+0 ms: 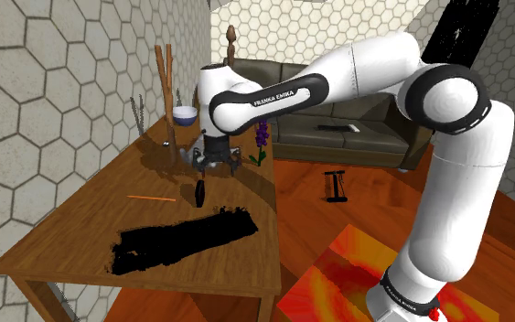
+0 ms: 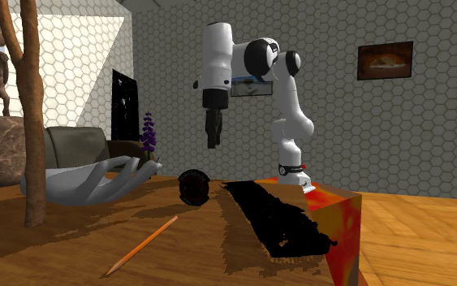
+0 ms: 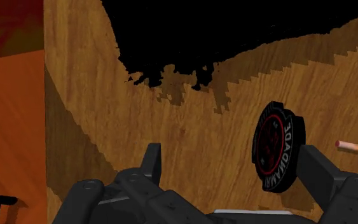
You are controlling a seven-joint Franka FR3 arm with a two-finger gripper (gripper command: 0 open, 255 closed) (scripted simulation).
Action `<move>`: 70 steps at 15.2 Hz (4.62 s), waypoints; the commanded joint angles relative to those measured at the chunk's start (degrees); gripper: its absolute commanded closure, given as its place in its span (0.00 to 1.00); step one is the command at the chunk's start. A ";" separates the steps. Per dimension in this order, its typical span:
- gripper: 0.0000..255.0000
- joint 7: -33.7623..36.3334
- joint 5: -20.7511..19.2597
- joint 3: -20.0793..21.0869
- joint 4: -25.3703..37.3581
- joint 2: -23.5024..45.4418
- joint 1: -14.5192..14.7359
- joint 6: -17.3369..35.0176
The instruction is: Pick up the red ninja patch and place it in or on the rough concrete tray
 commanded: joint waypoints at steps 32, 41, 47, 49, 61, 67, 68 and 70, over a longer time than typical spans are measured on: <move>1.00 12.14 -6.08 -3.66 18.93 19.93 5.49 -1.12; 1.00 11.29 -5.18 -3.16 23.19 18.15 5.62 -6.99; 1.00 10.78 -4.79 -2.95 26.91 17.54 5.93 -11.23; 1.00 10.62 -4.71 -2.89 28.33 17.45 6.08 -12.71; 1.00 15.98 -2.95 -0.48 24.39 10.53 9.04 -15.87; 1.00 22.04 -1.59 1.98 19.65 5.75 12.28 -16.12; 1.00 23.09 -1.41 2.41 19.18 5.16 12.90 -16.28; 1.00 23.56 -1.34 2.56 18.16 4.88 13.06 -15.56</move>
